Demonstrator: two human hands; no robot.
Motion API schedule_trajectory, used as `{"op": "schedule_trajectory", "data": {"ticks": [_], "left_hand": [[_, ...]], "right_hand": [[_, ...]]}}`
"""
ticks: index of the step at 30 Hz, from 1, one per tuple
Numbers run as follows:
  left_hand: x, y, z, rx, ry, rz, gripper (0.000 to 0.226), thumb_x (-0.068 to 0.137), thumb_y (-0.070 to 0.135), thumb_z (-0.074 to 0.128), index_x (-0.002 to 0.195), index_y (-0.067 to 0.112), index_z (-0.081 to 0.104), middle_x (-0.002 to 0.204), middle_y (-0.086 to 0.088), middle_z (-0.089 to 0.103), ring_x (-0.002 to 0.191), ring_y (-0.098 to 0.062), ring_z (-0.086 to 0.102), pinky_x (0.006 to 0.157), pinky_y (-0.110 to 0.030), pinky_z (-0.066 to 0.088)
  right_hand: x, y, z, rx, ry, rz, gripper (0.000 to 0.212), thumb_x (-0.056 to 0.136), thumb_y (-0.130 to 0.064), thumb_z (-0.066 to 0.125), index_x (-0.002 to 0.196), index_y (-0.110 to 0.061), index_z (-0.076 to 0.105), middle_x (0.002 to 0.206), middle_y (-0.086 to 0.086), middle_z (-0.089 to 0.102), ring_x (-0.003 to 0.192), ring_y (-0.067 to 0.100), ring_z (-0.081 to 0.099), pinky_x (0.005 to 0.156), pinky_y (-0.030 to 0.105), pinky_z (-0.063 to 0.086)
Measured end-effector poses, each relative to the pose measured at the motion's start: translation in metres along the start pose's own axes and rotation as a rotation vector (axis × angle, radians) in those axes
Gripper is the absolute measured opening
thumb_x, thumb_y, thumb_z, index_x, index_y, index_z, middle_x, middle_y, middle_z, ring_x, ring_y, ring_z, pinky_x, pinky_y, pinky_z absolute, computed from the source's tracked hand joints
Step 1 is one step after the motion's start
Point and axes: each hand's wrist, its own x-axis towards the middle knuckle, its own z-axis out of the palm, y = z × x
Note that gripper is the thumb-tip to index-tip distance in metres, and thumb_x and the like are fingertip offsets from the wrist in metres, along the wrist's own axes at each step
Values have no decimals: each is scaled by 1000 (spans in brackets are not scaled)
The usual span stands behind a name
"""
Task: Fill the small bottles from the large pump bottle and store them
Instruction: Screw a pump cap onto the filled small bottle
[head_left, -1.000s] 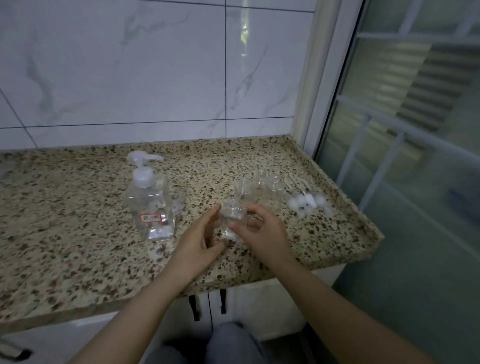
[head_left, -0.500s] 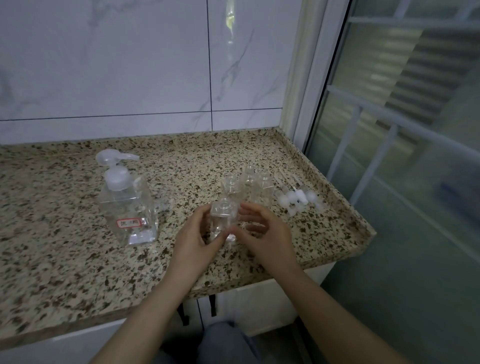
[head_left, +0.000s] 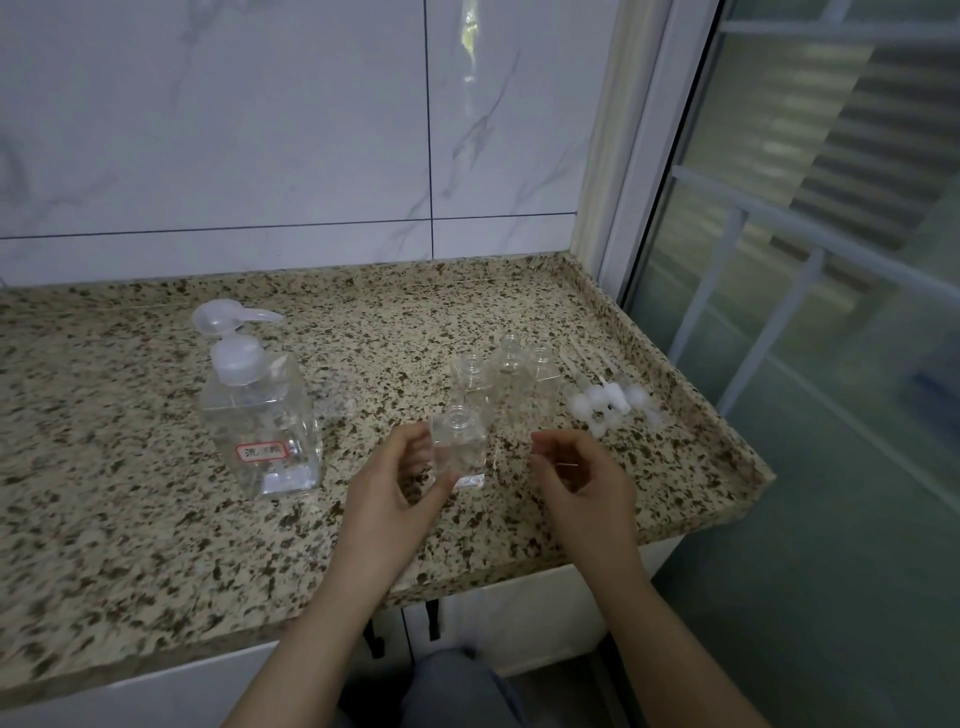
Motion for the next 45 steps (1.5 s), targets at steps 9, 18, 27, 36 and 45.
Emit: {"op": "schedule_trajectory", "data": {"ticks": [9, 18, 27, 36, 45], "left_hand": [[-2, 2, -2, 1, -21, 9, 47, 84, 31, 75, 127, 26, 56, 114, 18, 65, 104, 4, 60, 88, -9, 44], [-2, 3, -3, 9, -21, 8, 46, 85, 30, 75, 126, 27, 56, 114, 17, 65, 105, 3, 61, 88, -7, 43], [-2, 4, -2, 6, -20, 10, 45, 85, 30, 75, 126, 27, 55, 112, 19, 64, 104, 5, 60, 84, 0, 41], [-5, 8, -3, -10, -9, 11, 43, 87, 29, 74, 123, 35, 51, 109, 23, 61, 102, 11, 57, 83, 1, 41], [-3, 4, -2, -16, -10, 15, 44, 86, 29, 74, 124, 34, 52, 110, 21, 61, 101, 5, 59, 84, -7, 46]], "right_hand": [[50, 12, -17, -462, 176, -66, 38, 82, -13, 80, 118, -18, 68, 116, -1, 58, 113, 20, 51, 91, 23, 38], [59, 26, -20, -537, 108, -86, 31, 86, -14, 78, 115, -18, 68, 109, 1, 59, 100, 19, 58, 83, 22, 42], [56, 26, -20, -555, 84, -135, 28, 82, -16, 75, 110, -14, 71, 93, -2, 60, 86, 18, 60, 78, 38, 55], [60, 29, -15, -863, 181, -237, 33, 80, -40, 82, 106, -21, 77, 95, -3, 70, 94, 26, 60, 76, 39, 50], [64, 22, -14, -832, 199, -174, 24, 89, -40, 72, 98, -18, 72, 93, -2, 71, 95, 25, 62, 79, 42, 52]]}}
